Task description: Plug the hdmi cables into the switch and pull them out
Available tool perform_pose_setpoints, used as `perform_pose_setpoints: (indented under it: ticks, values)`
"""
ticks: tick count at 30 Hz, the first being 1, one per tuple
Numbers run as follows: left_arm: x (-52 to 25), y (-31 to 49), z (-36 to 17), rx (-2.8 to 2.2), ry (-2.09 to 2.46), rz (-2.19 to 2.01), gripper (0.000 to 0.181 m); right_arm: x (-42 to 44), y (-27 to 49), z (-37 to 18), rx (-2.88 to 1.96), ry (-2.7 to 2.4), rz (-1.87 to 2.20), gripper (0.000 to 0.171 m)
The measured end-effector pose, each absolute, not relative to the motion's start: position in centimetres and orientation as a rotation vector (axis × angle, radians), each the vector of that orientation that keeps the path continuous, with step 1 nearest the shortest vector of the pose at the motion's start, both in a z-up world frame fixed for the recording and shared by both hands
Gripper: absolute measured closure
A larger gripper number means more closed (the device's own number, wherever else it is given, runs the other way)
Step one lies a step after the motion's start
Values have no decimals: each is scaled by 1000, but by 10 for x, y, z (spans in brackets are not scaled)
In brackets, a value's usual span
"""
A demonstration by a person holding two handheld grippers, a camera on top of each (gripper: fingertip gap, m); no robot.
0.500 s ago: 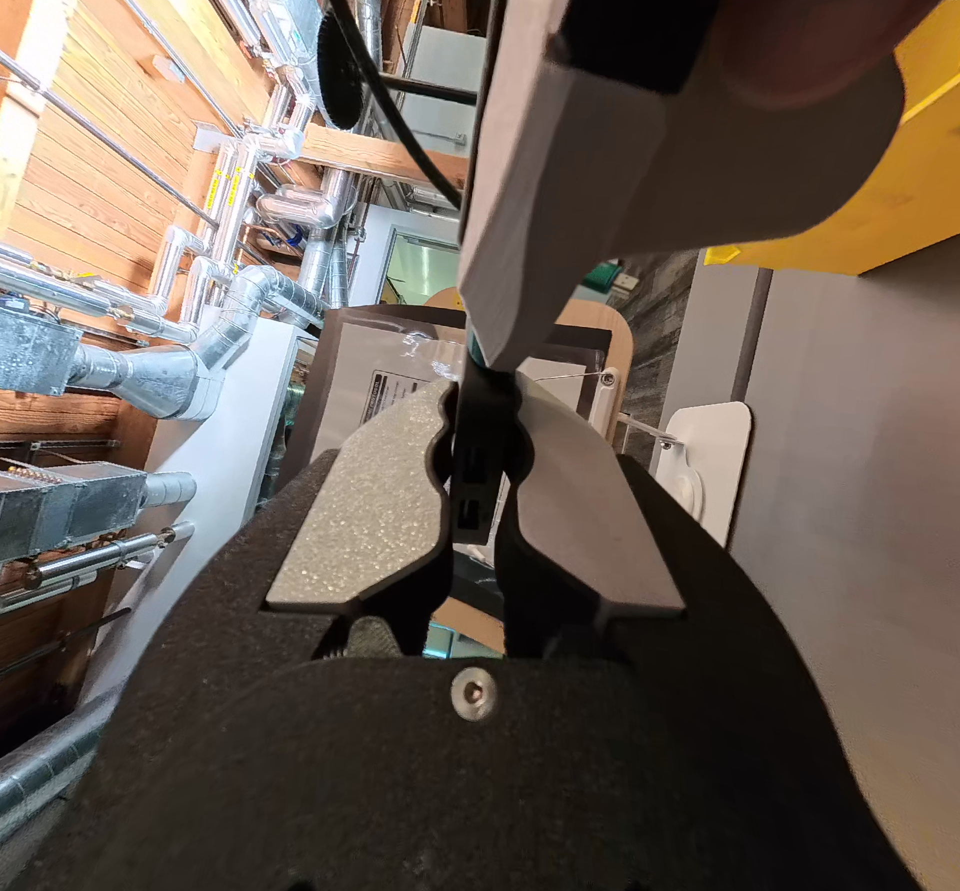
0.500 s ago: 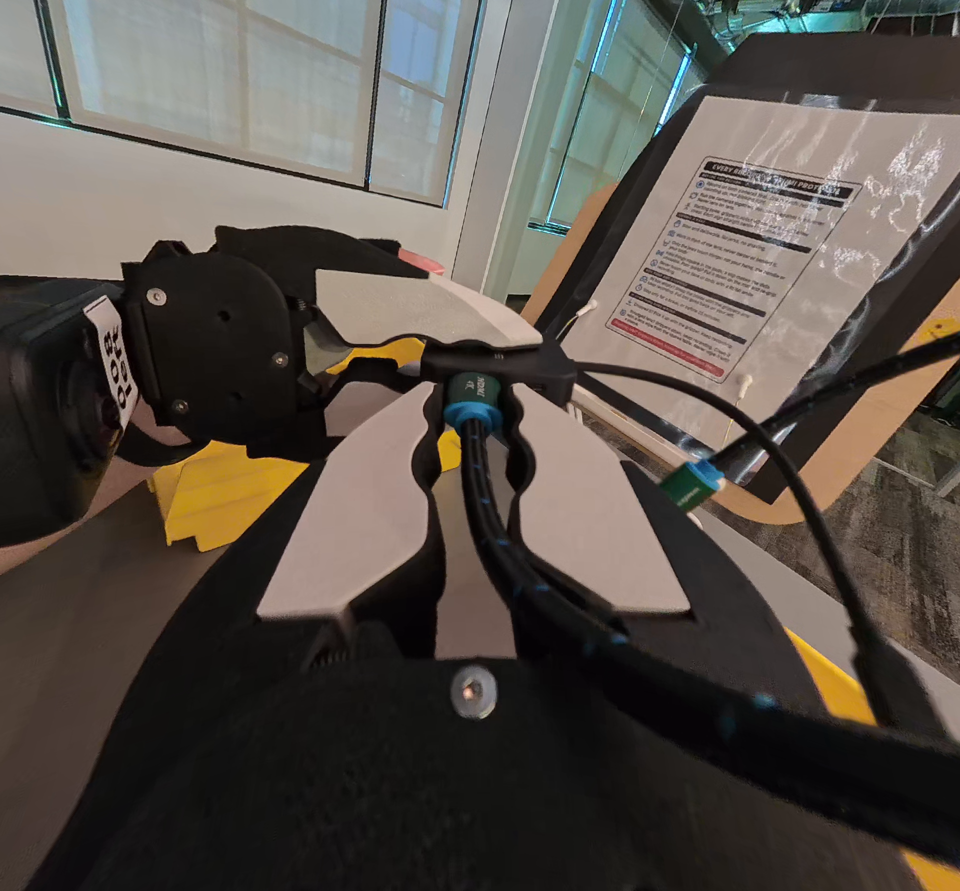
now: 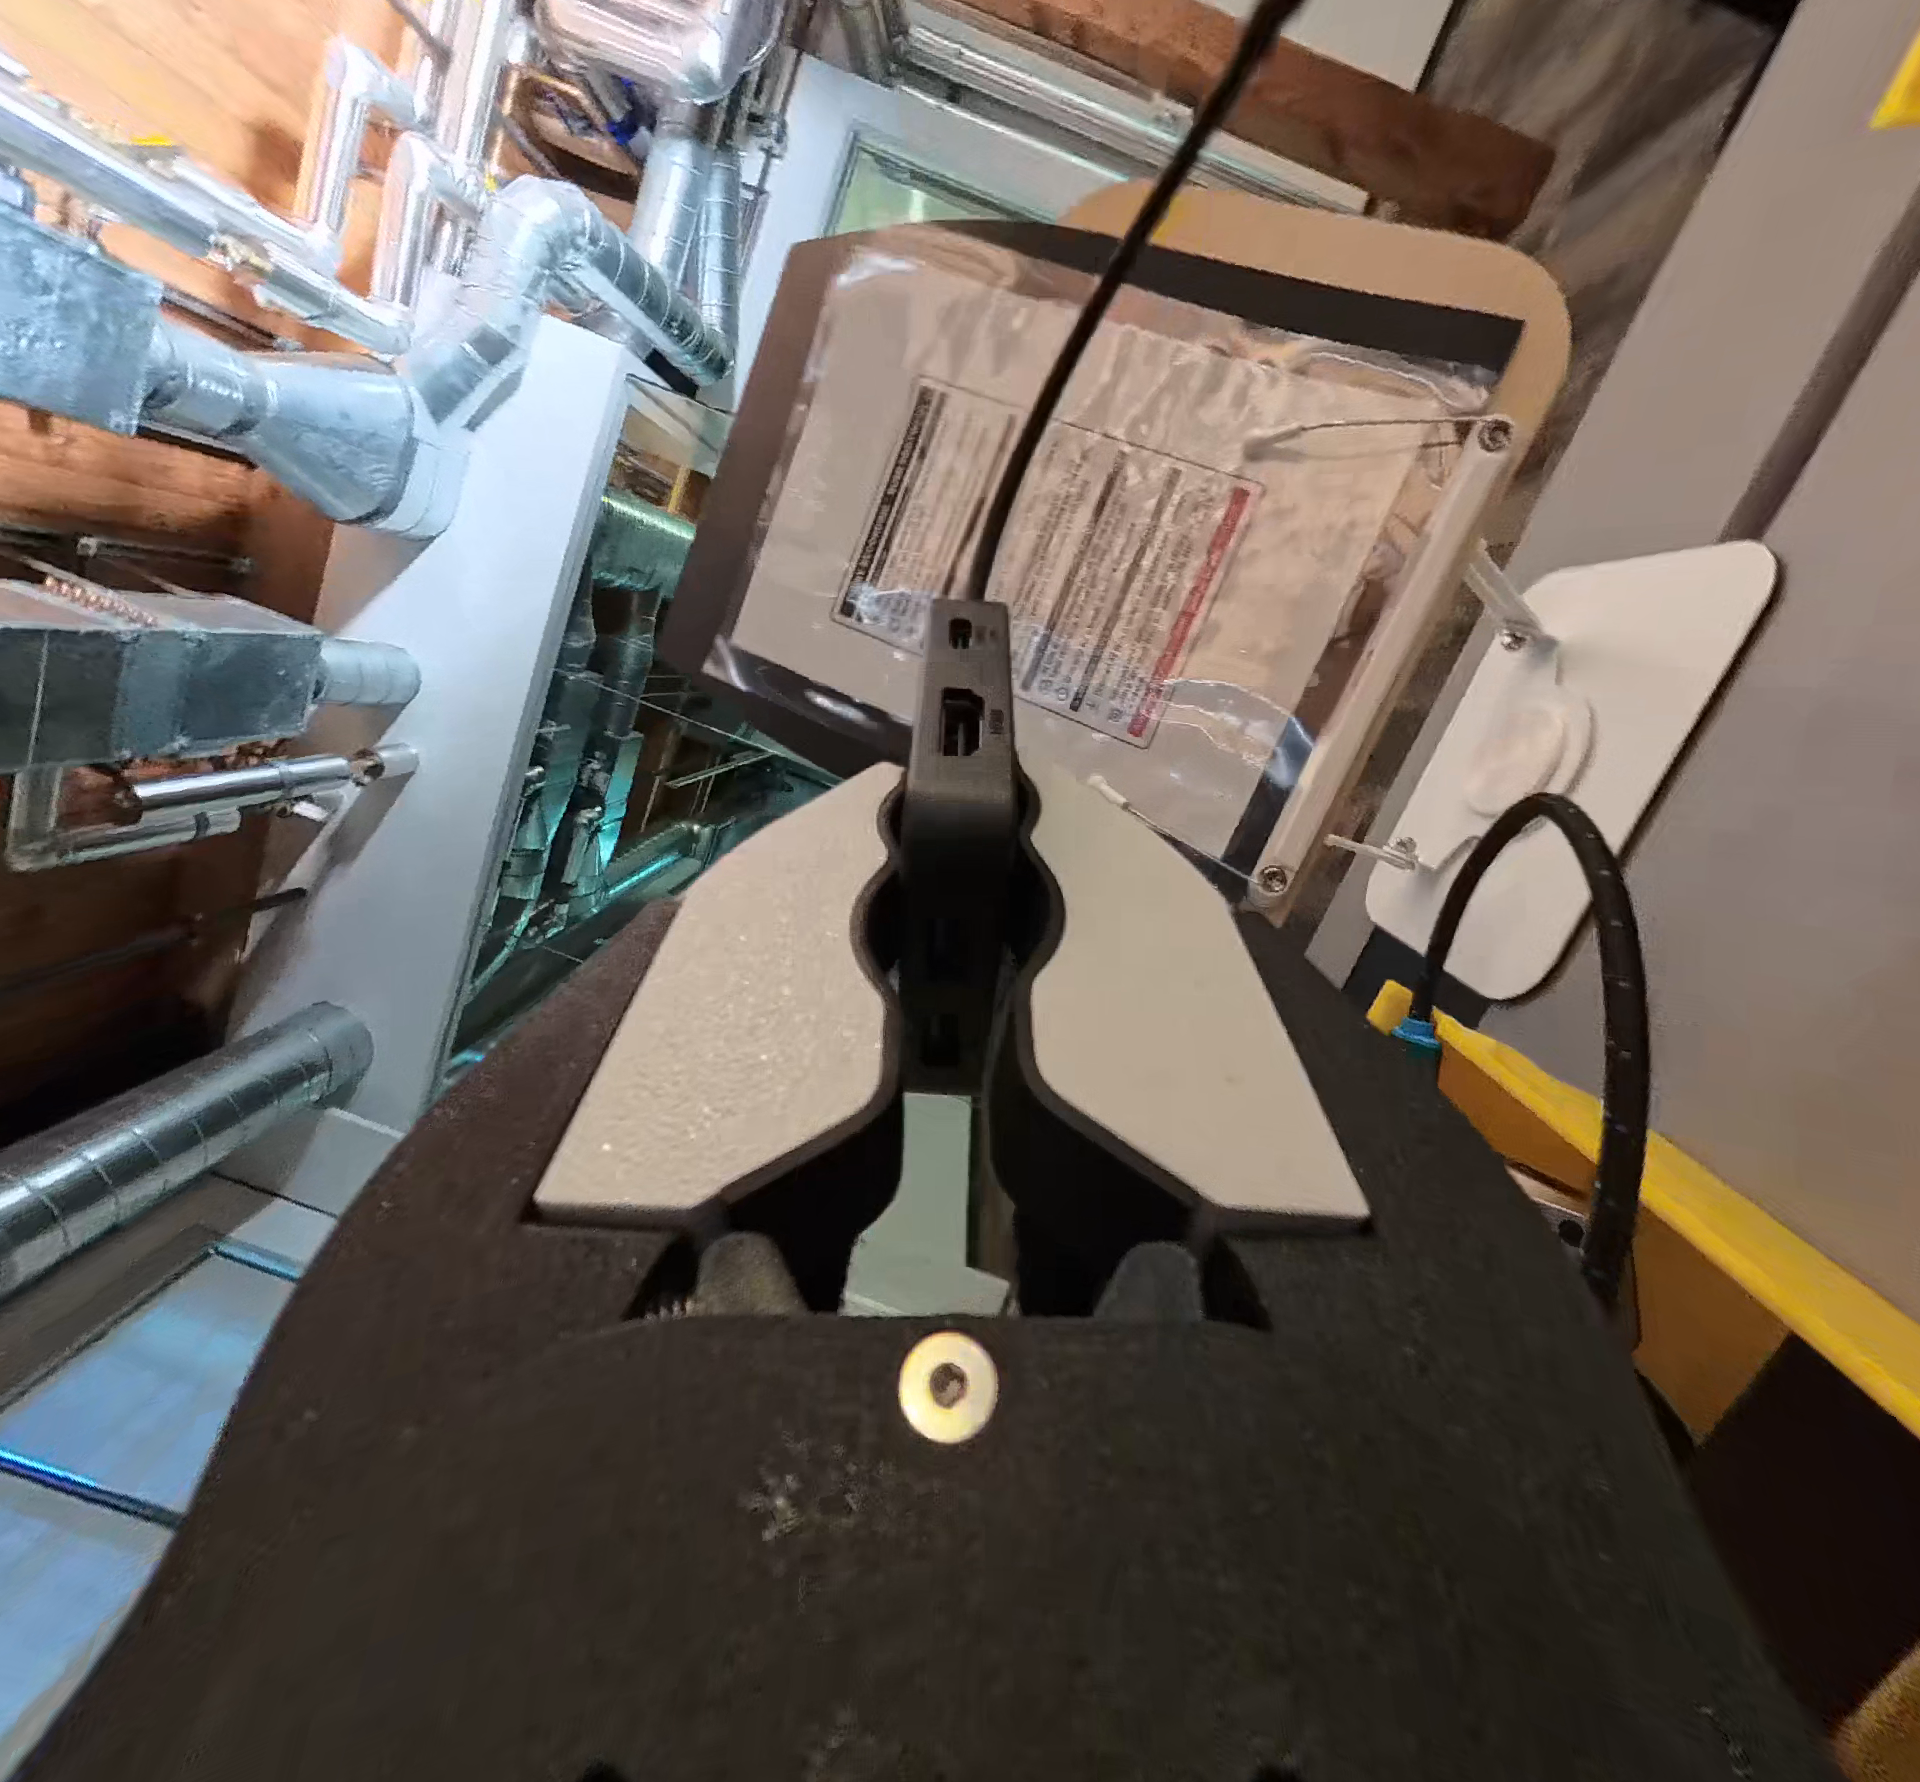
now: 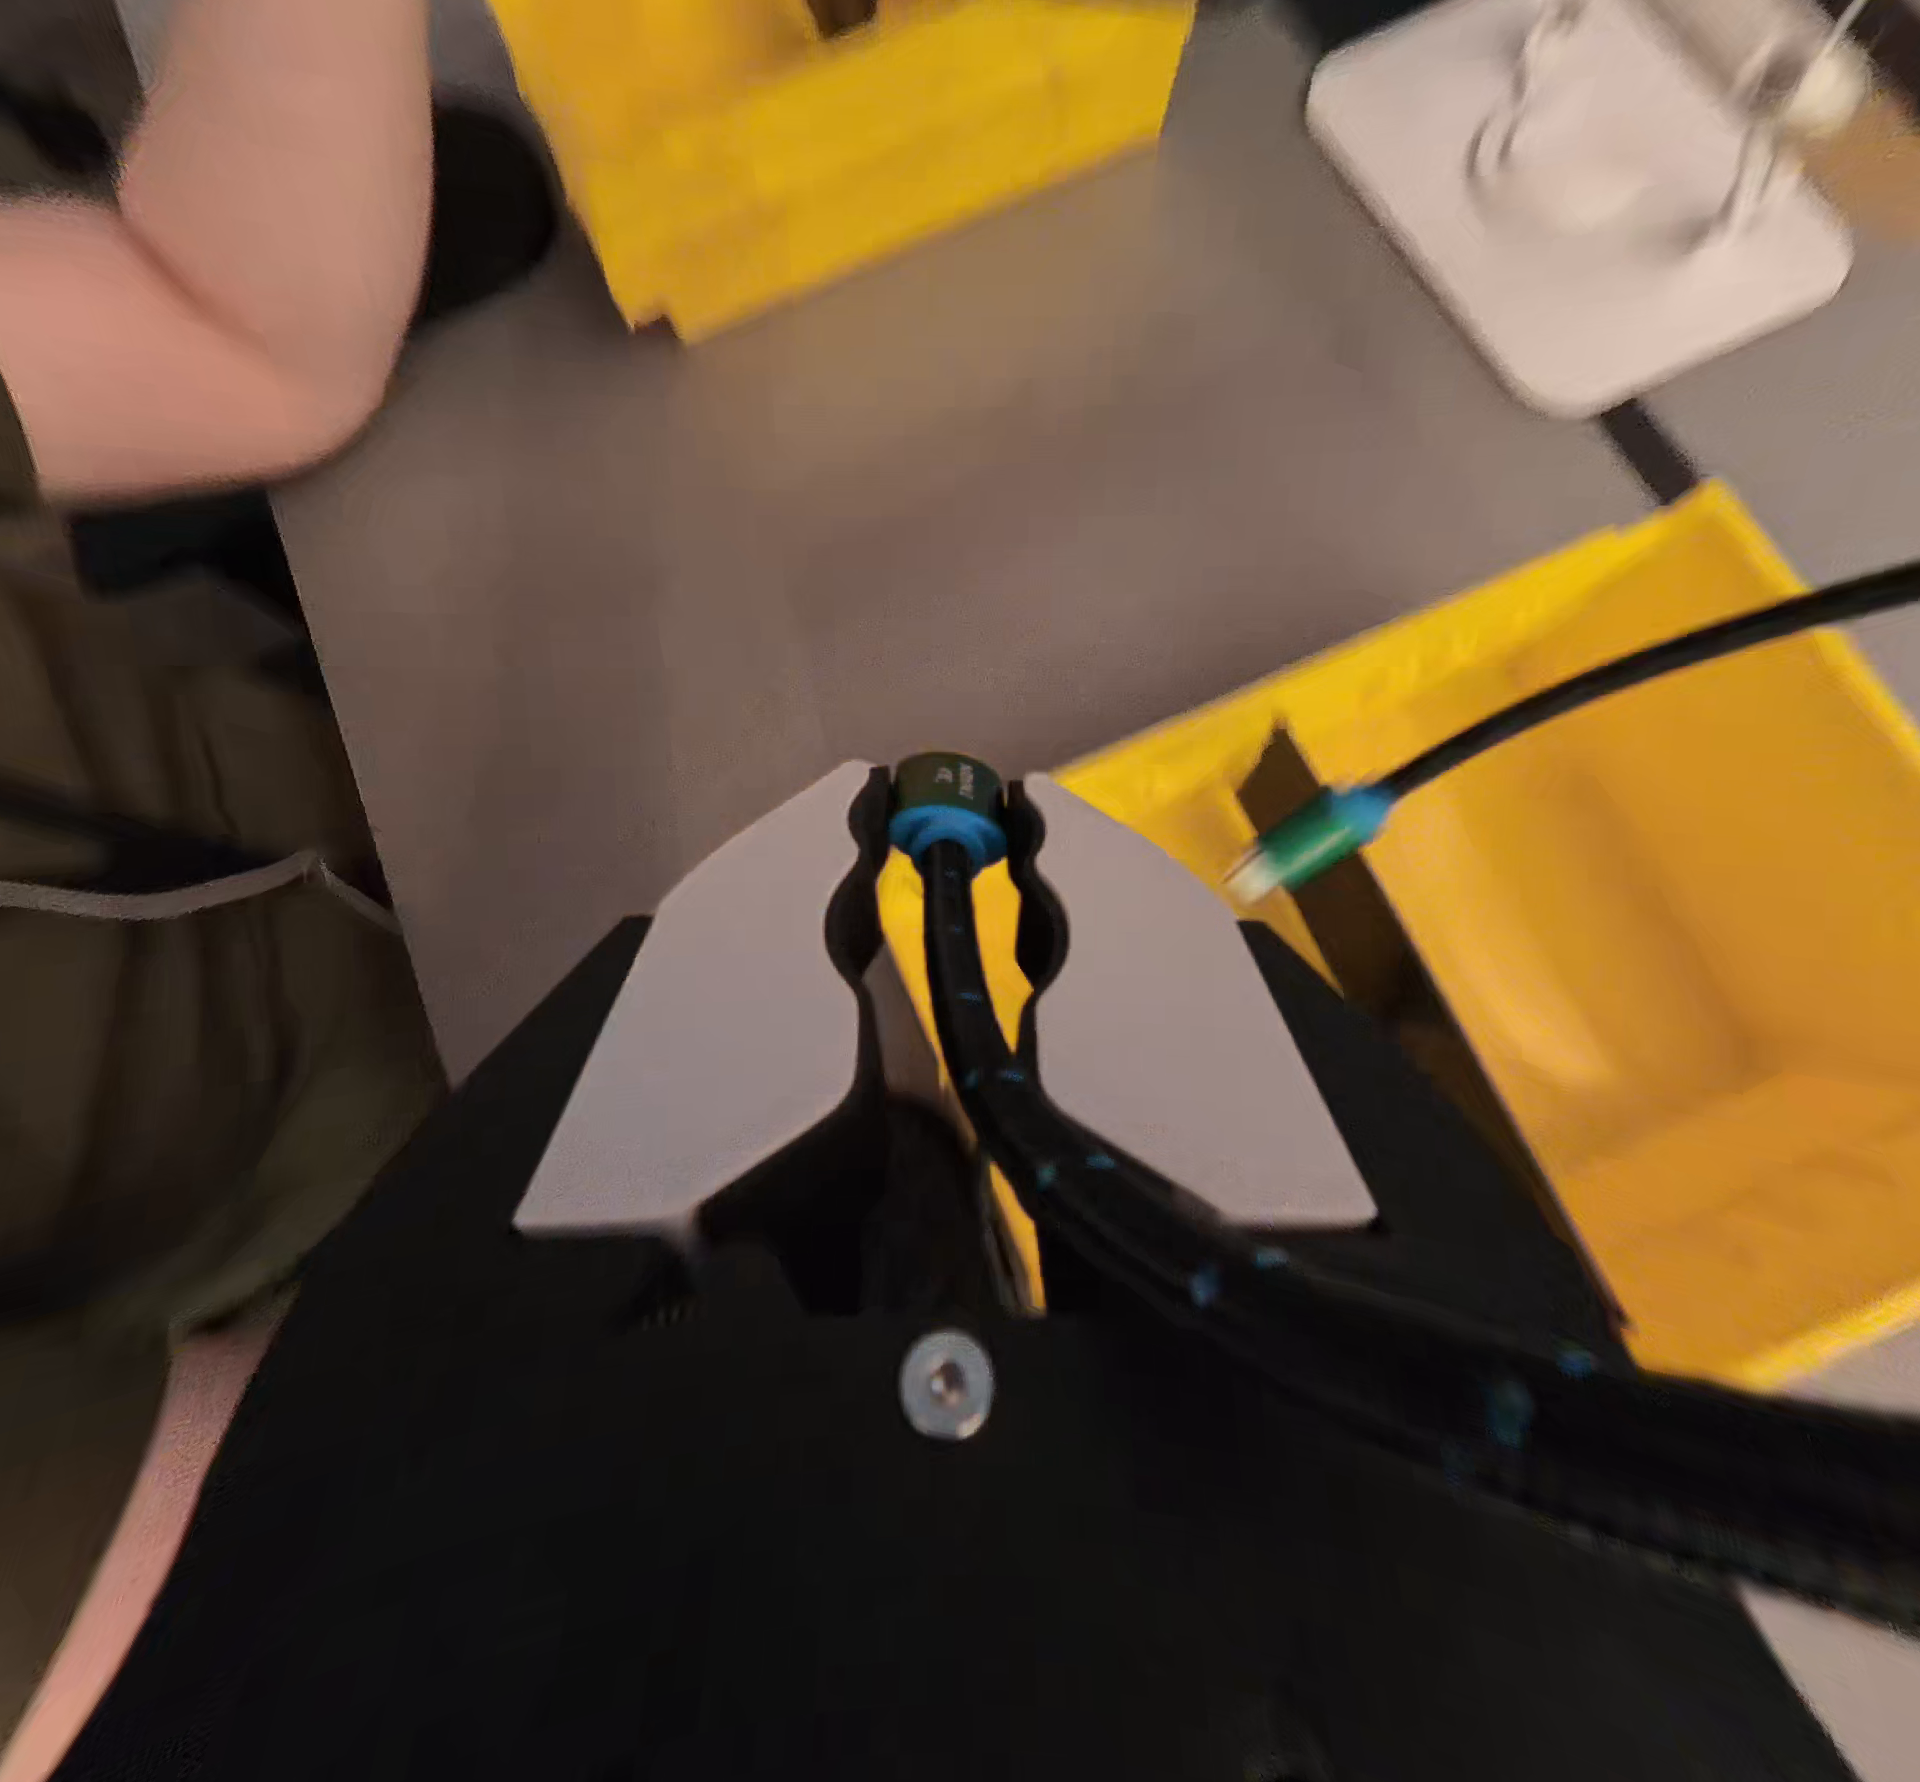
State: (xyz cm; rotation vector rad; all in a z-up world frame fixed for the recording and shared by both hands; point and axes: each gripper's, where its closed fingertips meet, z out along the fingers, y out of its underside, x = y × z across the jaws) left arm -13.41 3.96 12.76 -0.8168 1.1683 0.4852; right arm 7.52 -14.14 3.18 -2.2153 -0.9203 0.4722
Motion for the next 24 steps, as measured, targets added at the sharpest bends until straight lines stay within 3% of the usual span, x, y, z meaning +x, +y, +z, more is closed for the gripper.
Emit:
perform_pose_setpoints:
  ticks: [3, 10, 15, 19, 24]
  values:
    - [-126, 41, 120, -817, 1203, 489, 167, 104, -170, 13, -2271, -1076, 406, 149]
    - [-117, 39, 117, -806, 1225, 477, 167, 110, -209, 3, -1877, -1384, 1048, 149]
    - [-113, 40, 112, -802, 1248, 498, 167, 127, -212, -49, -2277, -1253, 1332, 148]
    - [-109, 40, 109, -802, 1259, 500, 167, 140, -193, -69, -2456, -1107, 1184, 148]
    - [-110, 40, 109, -803, 1261, 511, 167, 172, -162, -73, -2583, -797, 896, 133]
